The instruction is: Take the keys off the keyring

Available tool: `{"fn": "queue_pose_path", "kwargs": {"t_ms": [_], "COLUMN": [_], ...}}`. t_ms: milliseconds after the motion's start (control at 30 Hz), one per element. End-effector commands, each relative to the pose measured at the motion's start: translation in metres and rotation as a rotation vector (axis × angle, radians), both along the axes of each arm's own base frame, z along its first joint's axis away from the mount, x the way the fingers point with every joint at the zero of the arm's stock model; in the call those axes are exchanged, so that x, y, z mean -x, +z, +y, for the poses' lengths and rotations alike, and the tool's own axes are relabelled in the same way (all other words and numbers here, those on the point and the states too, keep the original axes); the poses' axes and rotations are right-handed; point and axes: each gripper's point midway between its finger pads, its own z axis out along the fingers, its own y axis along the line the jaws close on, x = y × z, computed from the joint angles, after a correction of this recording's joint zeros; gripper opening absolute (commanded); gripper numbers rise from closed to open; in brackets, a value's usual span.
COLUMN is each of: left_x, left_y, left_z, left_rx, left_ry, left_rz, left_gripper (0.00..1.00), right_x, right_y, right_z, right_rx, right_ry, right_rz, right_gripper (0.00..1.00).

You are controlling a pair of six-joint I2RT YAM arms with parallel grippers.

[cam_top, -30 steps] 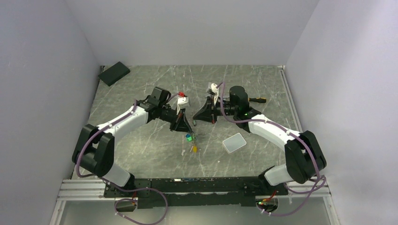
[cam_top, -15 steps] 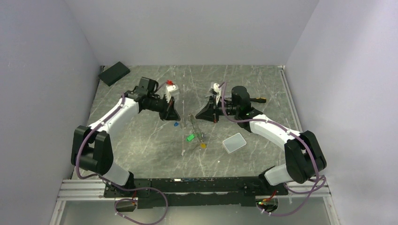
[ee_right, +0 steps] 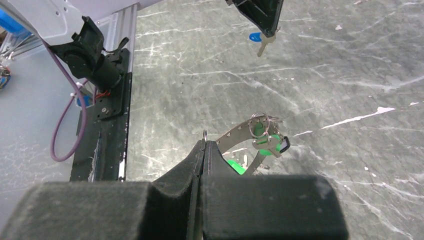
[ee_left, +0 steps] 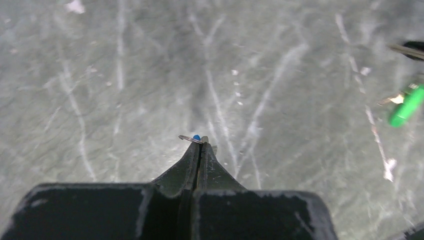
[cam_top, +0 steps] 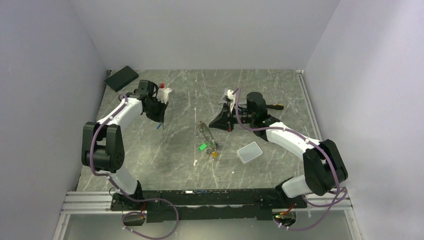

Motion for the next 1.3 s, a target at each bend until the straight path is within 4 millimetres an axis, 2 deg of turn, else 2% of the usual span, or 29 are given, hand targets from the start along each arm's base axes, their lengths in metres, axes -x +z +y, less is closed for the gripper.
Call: {"fn": "queue_pose_path", "kwargs": {"t_ms": [0, 133, 233, 433, 500, 633, 767, 900, 1000, 1100, 1267], "left_x": [-0.023, -0.029, -0.034, -0.044, -0.047, -0.046, -0.041, -0.025, 0.005, 0.036, 0.077], "left_y": [-0.006, -0.028, -0.039, -0.049, -0.050, -0.044, -0.021, 0.017, 0.058, 0.093, 0.128], "left_z": [0.030, 0.034, 0.030, 0.021, 0.021, 0.018, 0.008, -0.019, -0.052, -0.077, -0.099], "left_rx": [-0.149, -0.186, -0.170, -0.120, -0.108, -0.079, -0.030, 0.116, 0.300, 0.471, 0.610], "left_ry": [0.154, 0.167, 0.166, 0.164, 0.164, 0.142, 0.068, -0.087, -0.328, -0.507, -0.730], "left_rz": [-0.049, -0.003, 0.014, 0.047, 0.056, 0.064, 0.037, -0.025, -0.095, -0.171, -0.323], "left_gripper": [0.00, 0.00, 0.00, 0.05, 0.12, 0.35, 0.52, 0.63, 0.63, 0.67, 0.70], "right_x": [0.000, 0.001, 0.000, -0.001, -0.002, -0.002, 0.000, 0.003, 0.007, 0.015, 0.029], "right_y": [0.015, 0.014, 0.014, 0.012, 0.011, 0.011, 0.010, 0.011, 0.011, 0.013, 0.020], "right_z": [0.001, 0.001, 0.001, 0.002, 0.002, 0.002, 0.003, 0.004, 0.005, 0.007, 0.010], "right_rx": [-0.033, -0.033, -0.031, -0.026, -0.024, -0.022, -0.023, -0.025, -0.022, -0.016, -0.005], "right_ry": [0.022, 0.027, 0.025, 0.022, 0.021, 0.023, 0.037, 0.056, 0.088, 0.138, 0.217], "right_rz": [-0.075, -0.066, -0.064, -0.055, -0.056, -0.055, -0.050, -0.051, -0.054, -0.071, -0.124], "right_gripper": [0.00, 0.00, 0.00, 0.00, 0.00, 0.00, 0.00, 0.00, 0.00, 0.00, 0.00]}}
